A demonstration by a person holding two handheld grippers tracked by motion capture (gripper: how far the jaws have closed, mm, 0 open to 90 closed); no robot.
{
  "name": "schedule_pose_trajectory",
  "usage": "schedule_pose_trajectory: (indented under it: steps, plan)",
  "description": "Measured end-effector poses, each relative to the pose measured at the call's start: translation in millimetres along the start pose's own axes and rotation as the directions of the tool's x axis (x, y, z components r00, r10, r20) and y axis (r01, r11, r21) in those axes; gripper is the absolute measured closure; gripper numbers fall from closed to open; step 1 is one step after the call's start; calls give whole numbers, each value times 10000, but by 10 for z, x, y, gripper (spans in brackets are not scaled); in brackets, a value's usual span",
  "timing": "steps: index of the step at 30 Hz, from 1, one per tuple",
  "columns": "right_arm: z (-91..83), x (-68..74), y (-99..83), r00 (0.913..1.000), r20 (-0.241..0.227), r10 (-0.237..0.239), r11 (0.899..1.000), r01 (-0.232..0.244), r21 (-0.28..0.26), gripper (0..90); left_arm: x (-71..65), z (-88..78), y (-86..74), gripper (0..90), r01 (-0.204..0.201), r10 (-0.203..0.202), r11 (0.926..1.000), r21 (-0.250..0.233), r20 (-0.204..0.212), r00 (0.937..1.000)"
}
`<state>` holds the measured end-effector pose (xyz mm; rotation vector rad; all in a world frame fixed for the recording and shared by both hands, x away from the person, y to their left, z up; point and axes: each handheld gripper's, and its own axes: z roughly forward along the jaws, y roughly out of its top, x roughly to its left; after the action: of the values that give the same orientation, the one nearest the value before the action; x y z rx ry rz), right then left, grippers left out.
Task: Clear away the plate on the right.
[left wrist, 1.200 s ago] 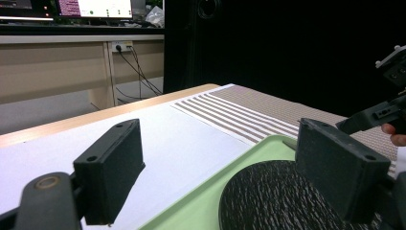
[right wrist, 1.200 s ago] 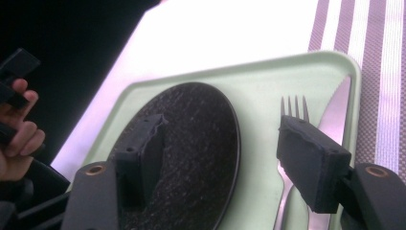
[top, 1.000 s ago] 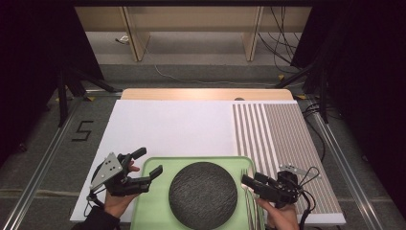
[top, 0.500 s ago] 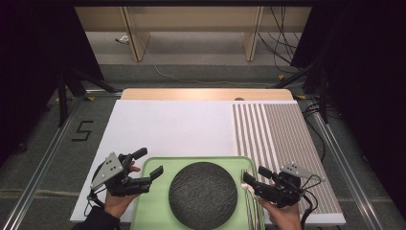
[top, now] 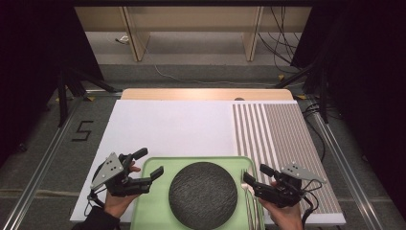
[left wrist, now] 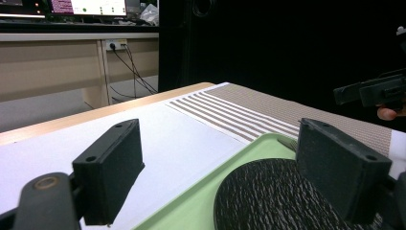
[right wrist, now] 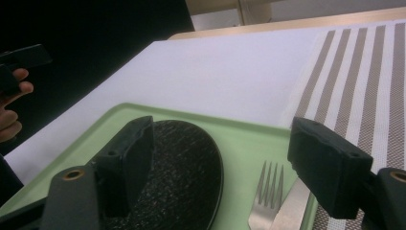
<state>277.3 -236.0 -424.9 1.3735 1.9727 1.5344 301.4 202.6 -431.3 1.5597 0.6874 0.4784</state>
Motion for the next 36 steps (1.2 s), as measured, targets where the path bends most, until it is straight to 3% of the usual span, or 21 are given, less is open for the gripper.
schedule_pose_trajectory:
  steps: [7, 16, 36]
  plan:
    - [-11, 47, 5, 9987, 10, -511, 9986, 511, -148, 219, 4, -1, 0, 160, 25, -25, 10000, -12, 15, 10000]
    - [2, 105, 8, 9907, 242, -1338, 9910, 1338, 30, 179, 3, -9, -1, 161, 37, -37, 10000, -38, 36, 10000]
    - [-38, 71, 21, 9857, 448, -1625, 9863, 1636, -218, 161, 3, -2, -1, 160, 21, -21, 10000, 19, 42, 10000]
